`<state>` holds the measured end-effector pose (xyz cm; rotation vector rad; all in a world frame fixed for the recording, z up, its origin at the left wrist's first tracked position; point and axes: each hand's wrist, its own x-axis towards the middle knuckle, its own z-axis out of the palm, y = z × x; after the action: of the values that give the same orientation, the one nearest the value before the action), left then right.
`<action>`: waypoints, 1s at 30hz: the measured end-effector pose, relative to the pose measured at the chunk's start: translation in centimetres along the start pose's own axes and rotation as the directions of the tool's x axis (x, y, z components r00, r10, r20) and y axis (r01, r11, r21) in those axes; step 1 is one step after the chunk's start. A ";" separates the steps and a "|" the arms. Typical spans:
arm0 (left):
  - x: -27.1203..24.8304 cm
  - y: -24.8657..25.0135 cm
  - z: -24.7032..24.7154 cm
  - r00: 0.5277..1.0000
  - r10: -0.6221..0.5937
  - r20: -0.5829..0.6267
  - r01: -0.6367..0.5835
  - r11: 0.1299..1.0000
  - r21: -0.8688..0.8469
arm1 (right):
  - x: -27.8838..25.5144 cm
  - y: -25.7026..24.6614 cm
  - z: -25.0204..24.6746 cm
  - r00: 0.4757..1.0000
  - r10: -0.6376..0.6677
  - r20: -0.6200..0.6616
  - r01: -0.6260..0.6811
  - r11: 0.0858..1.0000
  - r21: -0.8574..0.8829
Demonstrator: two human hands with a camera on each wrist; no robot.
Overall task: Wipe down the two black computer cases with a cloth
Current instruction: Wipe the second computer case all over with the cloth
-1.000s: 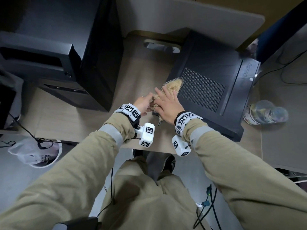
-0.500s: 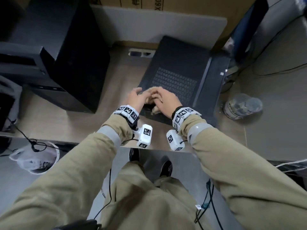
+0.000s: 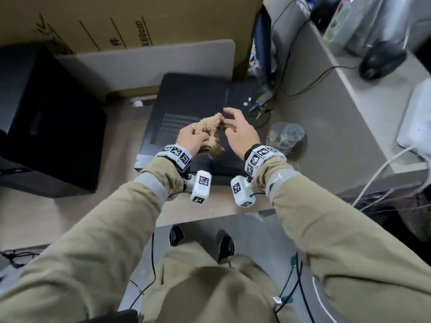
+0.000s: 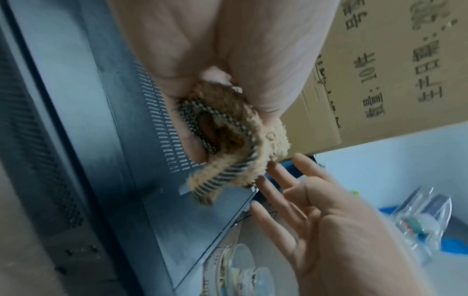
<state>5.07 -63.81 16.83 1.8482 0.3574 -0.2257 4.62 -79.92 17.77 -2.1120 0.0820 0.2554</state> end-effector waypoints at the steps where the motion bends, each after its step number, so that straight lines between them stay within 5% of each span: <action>1: 0.2 -0.2 0.3 1.000 0.008 -0.027 -0.006 0.998 0.067 | 0.0 1.3 -0.5 0.998 0.040 -0.046 -0.042 0.998 -0.041; 5: 0.9 -1.8 0.4 0.995 0.010 -0.100 0.029 0.923 0.383 | -0.5 6.1 -0.6 0.950 0.282 -0.138 -0.296 0.950 -0.096; 9: 1.5 -3.8 0.6 0.995 0.048 -0.088 0.030 0.696 0.717 | -0.8 8.9 0.9 0.887 0.460 0.028 -0.457 0.886 -0.080; 15: 1.7 -6.9 0.4 0.976 -0.215 -0.024 0.168 0.681 0.713 | 0.2 10.9 1.1 0.904 0.426 0.030 -0.419 0.898 -0.132; 30: 1.9 -7.7 0.3 0.968 -0.252 0.000 0.175 0.672 0.720 | 0.6 13.7 1.3 0.892 0.438 0.108 -0.434 0.899 -0.061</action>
<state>4.07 -61.78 9.21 2.5598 0.4583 -0.7045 2.77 -86.02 5.50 -2.0878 0.4890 0.6550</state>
